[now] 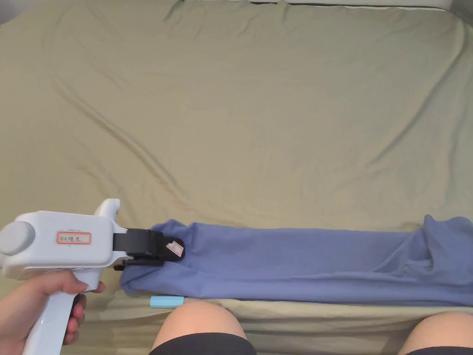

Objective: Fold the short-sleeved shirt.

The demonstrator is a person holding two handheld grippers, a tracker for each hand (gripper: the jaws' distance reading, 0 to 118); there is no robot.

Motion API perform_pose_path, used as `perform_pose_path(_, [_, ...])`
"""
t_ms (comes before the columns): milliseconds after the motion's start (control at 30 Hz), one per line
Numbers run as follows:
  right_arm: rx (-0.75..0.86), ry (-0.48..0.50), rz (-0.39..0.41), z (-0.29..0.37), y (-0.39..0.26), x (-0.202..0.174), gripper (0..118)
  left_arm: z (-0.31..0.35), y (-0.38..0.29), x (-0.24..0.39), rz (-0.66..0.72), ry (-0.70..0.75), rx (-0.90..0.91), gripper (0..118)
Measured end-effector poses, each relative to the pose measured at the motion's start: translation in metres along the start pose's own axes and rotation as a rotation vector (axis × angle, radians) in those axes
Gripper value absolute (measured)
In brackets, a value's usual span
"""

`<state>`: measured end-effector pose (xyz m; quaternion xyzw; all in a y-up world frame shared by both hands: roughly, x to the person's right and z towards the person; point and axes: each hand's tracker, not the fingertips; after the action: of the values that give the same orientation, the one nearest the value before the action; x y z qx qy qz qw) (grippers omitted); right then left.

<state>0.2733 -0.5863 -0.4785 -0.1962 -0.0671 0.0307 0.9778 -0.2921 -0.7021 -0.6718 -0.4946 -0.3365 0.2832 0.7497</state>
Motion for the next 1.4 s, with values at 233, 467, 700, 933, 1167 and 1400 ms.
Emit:
perform_pose_path(233, [0.003,0.023,-0.009,0.002,0.003,0.001,5,0.055,0.033,0.04,-0.041,0.051,0.056,15])
perform_pose_path(467, [0.04,0.055,0.024,-0.001,0.01,-0.008,5,0.127,0.065,0.008,-0.004,0.391,0.086,14])
perform_pose_path(700, [0.052,0.068,0.057,-0.012,0.014,-0.02,5,0.122,0.053,0.075,-0.028,0.523,0.033,14])
perform_pose_path(933, [0.053,0.116,0.051,-0.018,0.024,-0.035,5,0.022,0.056,0.149,-0.151,0.477,-0.079,14])
perform_pose_path(1167, [0.061,0.119,0.076,-0.007,0.02,-0.028,5,-0.097,0.048,0.153,-0.153,0.499,-0.211,14])
perform_pose_path(1400, [0.045,0.079,0.025,-0.004,0.015,-0.004,5,-0.16,0.038,0.145,-0.084,0.464,-0.255,41])
